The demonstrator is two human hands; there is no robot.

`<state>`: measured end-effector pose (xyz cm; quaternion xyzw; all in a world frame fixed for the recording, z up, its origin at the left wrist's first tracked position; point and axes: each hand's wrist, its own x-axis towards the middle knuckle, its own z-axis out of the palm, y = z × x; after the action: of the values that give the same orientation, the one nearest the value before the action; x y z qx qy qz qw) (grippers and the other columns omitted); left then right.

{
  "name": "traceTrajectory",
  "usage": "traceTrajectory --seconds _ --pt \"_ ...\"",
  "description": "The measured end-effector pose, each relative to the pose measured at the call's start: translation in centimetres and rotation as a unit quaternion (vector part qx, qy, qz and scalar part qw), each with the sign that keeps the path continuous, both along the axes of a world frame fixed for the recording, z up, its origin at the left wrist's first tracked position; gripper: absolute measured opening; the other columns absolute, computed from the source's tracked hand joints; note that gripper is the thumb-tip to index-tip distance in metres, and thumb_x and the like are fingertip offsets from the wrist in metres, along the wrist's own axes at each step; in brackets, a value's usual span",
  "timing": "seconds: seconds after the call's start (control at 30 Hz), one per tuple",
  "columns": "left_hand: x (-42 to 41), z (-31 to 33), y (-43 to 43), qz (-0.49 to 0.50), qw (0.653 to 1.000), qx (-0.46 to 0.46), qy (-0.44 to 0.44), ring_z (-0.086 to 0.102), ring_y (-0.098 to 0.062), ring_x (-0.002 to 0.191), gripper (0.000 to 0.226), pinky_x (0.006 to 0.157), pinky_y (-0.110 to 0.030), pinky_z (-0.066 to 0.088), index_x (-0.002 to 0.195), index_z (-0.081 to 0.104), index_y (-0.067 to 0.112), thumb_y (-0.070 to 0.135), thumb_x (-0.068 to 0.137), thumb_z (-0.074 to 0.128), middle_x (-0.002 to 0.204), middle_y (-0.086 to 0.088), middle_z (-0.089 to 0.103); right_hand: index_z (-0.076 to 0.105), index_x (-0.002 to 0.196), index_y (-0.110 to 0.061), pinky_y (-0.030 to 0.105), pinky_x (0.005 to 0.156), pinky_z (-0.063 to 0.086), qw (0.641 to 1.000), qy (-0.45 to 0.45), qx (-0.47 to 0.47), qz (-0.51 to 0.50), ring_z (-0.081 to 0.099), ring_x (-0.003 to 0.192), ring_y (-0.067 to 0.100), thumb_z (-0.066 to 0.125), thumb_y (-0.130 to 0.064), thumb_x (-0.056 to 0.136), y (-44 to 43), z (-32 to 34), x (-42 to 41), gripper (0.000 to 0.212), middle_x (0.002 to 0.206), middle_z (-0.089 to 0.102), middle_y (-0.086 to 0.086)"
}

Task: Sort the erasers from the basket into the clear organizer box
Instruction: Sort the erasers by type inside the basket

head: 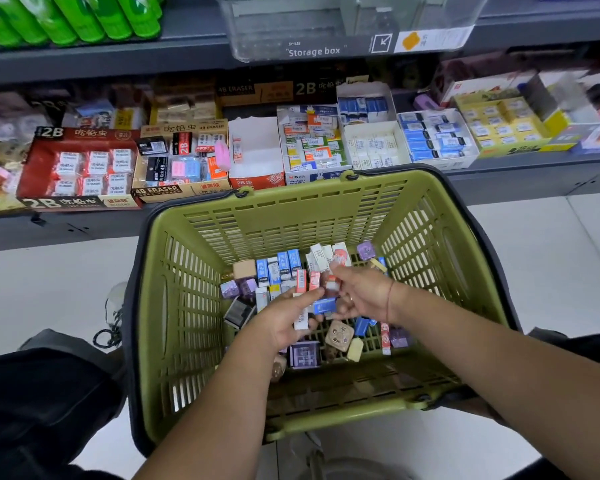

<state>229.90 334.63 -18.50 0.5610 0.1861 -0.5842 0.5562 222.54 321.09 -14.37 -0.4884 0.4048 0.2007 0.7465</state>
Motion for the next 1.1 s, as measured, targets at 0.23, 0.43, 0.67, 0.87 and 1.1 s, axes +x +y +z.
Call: traceTrajectory --seconds 0.23,0.43,0.67,0.87,1.1 --pt "2.5 -0.4 1.9 0.127 0.992 0.015 0.006 0.053 -0.014 0.049 0.022 0.039 -0.016 0.043 0.107 0.063 0.009 0.015 0.087 0.068 0.081 -0.009 0.065 0.058 0.119 -0.01 0.033 0.078 0.048 0.952 0.071 -0.287 0.076 0.045 0.06 0.014 0.047 -0.034 0.098 -5.6 -0.6 -1.2 0.033 0.066 0.046 0.001" --pt "3.2 -0.8 2.6 0.203 0.979 0.005 -0.007 0.057 -0.012 0.046 0.011 0.039 -0.016 0.045 0.089 0.064 0.008 0.017 0.093 0.06 0.063 -0.009 0.068 0.045 0.135 -0.004 0.018 0.036 0.047 0.963 0.164 -0.214 -0.017 0.065 0.079 0.026 0.056 -0.009 0.094 -3.7 -3.7 -1.7 0.043 0.109 0.064 0.019" --pt "3.0 -1.3 2.4 0.204 0.979 0.027 -0.001 0.07 -0.02 0.073 0.016 0.053 -0.021 0.057 0.099 0.064 0.004 0.011 0.086 0.069 0.094 -0.013 0.071 0.062 0.103 -0.008 0.025 0.049 0.055 0.921 0.194 -0.311 0.132 0.067 0.058 0.013 0.066 -0.022 0.088 -2.0 -5.2 -1.4 0.021 0.07 0.067 0.007" --pt "2.3 -1.6 1.8 0.211 0.977 0.017 0.004 0.072 -0.017 0.063 0.013 0.077 -0.033 0.059 0.095 0.062 0.007 0.001 0.085 0.068 0.075 -0.006 0.074 0.062 0.074 -0.006 0.036 0.069 0.059 0.897 0.157 -0.355 0.21 0.07 0.071 0.025 0.068 -0.03 0.085 1.0 -5.6 1.2 0.027 0.071 0.067 0.012" --pt "2.0 -1.5 1.8 0.198 0.98 0.023 -0.003 0.066 -0.024 0.091 0.01 0.072 -0.035 0.059 0.09 0.062 0.002 -0.002 0.083 0.068 0.095 -0.012 0.07 0.046 0.062 -0.014 0.022 0.054 0.042 0.838 0.202 -0.434 0.262 0.057 0.067 0.021 0.062 -0.041 0.088 2.3 -6.1 2.3 0.041 0.06 0.05 0.0"
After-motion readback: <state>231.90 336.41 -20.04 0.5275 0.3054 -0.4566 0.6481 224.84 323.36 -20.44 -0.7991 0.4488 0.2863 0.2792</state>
